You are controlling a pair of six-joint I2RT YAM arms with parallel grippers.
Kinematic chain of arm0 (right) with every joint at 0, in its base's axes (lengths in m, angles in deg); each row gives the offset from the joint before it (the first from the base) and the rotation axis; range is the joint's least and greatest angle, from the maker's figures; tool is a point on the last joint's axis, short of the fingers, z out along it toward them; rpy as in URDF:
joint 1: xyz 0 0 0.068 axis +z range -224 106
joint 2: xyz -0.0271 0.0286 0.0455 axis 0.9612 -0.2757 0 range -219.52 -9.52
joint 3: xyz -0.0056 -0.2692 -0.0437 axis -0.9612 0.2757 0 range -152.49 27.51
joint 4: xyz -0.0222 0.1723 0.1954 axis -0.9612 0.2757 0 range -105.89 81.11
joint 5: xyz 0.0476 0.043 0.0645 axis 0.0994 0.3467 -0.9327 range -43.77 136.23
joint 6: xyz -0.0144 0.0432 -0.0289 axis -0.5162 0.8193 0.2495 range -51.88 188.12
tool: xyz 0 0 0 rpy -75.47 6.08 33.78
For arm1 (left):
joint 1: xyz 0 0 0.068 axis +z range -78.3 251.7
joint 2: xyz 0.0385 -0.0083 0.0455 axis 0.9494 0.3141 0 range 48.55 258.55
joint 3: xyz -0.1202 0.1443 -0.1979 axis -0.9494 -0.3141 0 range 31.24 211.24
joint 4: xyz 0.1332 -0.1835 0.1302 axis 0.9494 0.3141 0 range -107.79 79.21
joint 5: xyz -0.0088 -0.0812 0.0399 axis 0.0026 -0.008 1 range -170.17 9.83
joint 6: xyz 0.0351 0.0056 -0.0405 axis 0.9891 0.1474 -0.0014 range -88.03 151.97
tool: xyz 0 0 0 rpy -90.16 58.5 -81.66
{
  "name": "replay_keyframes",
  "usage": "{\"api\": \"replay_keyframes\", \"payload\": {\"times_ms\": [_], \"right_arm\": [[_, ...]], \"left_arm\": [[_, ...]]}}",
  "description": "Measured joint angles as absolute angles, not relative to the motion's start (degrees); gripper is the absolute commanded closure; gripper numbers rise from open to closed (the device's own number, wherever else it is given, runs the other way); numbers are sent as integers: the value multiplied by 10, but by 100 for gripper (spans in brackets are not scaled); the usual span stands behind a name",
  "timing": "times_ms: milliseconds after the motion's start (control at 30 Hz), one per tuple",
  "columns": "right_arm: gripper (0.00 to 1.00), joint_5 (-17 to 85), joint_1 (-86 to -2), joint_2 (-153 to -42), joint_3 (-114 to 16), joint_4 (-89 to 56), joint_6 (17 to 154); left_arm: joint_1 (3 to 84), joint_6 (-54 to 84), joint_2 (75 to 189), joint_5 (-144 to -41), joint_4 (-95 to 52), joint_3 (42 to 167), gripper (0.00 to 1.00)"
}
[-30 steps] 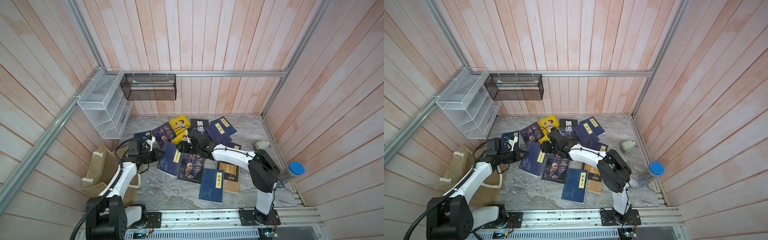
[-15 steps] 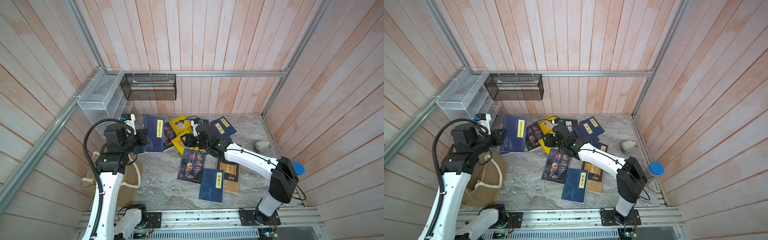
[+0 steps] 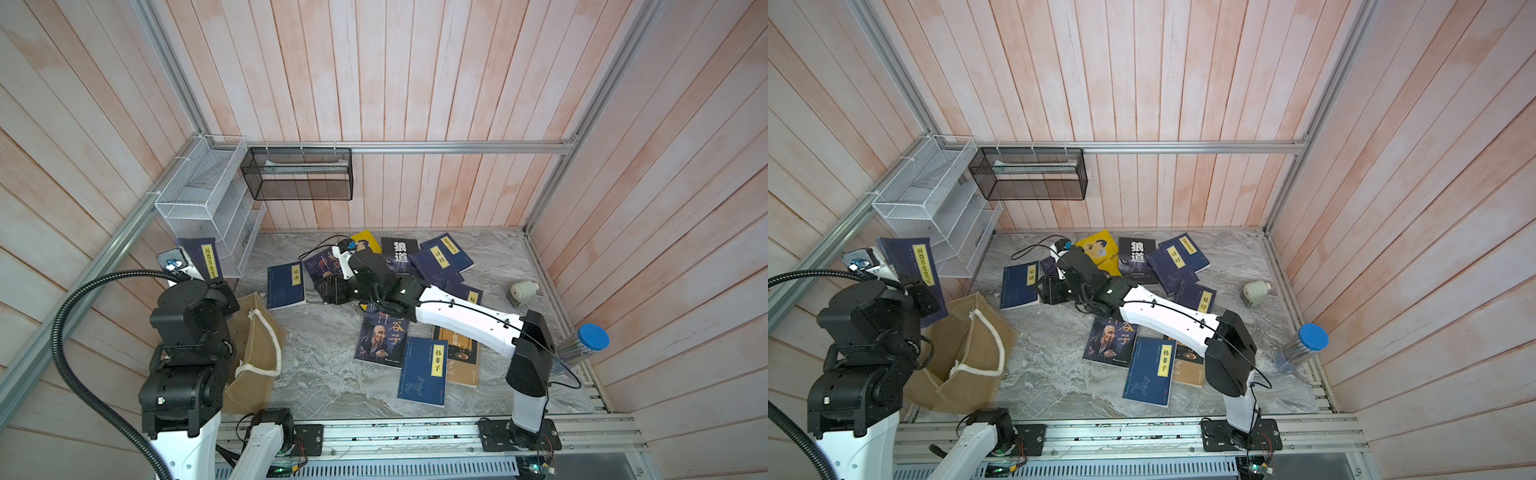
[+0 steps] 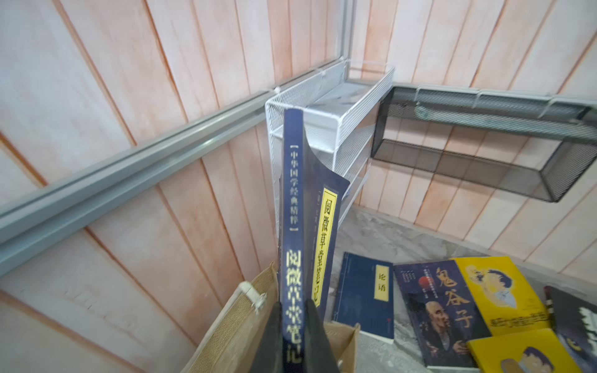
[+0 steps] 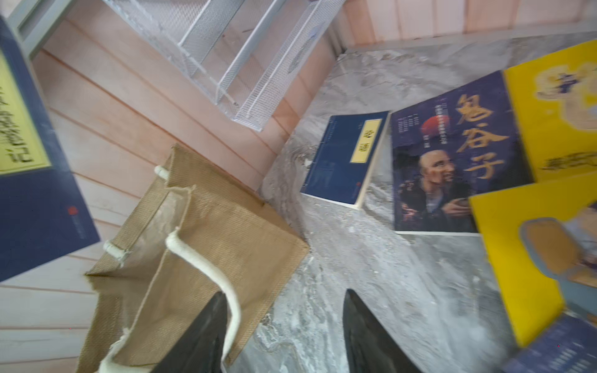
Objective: Put the books into the canvas bag
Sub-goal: Move the canvas bag to the center of the board.
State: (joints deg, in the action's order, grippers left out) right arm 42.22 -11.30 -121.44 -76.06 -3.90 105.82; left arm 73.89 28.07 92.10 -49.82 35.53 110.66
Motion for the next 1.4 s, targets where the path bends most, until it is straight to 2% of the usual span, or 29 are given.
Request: {"api": "replay_keyframes", "payload": {"times_ms": [167, 367, 600, 1000, 1133, 1200, 1300, 1333, 1400], "right_arm": [[41, 404, -69, -1309, -881, 5, 1059], [41, 390, -35, -1363, -960, 23, 1078], [41, 392, -26, -1370, -973, 17, 1111], [44, 463, -27, -1397, -971, 46, 1120], [56, 456, -27, -1398, -971, 29, 1117], [74, 451, -27, -1401, -971, 22, 1114], [95, 449, -28, -1406, -972, 22, 1106], [99, 451, -28, -1406, -972, 22, 1105], [100, 465, -28, -1405, -972, 27, 1096]], "left_arm": [[739, 223, 911, -510, 433, 1034, 100], [739, 185, 862, -601, 459, 993, 100], [739, 162, 854, -713, 447, 975, 100], [739, 160, 839, -774, 437, 962, 100], [739, 158, 839, -791, 421, 948, 100], [739, 154, 843, -802, 412, 945, 100], [739, 149, 849, -820, 404, 944, 100], [739, 148, 850, -826, 403, 944, 100], [739, 144, 855, -844, 397, 944, 100]]}}
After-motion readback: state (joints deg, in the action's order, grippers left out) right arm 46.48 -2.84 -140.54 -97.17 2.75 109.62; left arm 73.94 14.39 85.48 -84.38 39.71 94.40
